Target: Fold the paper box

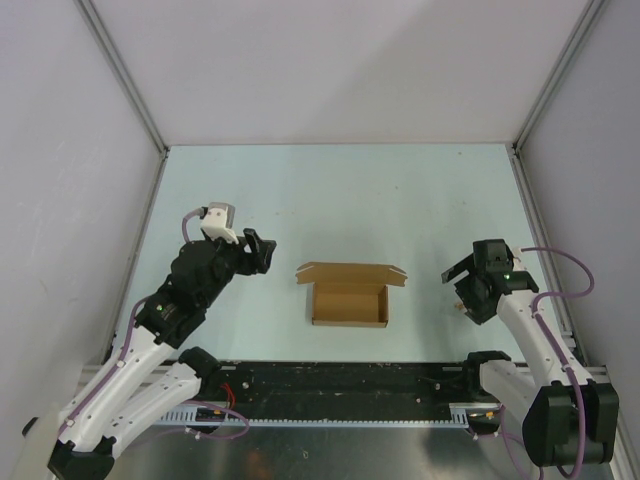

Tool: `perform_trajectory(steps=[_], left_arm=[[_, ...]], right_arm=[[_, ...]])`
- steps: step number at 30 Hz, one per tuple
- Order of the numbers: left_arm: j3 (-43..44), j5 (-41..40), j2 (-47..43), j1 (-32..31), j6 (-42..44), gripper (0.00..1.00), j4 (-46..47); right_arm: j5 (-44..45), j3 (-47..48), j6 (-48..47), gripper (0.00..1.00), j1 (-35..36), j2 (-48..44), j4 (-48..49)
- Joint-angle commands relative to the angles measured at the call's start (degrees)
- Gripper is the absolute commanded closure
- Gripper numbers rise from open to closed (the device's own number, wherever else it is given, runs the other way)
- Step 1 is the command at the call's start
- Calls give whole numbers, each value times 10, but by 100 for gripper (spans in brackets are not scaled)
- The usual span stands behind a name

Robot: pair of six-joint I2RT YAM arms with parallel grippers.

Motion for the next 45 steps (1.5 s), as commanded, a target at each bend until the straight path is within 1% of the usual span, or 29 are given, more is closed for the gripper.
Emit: perform_trajectory(steps=[1, 45], left_arm=[[-3, -4, -6, 4, 11, 27, 6], [-3, -4, -8, 4, 11, 27, 6]], right_arm=[[22, 0, 15, 2, -1, -9, 0], [22, -4, 20, 1, -1, -11, -13]])
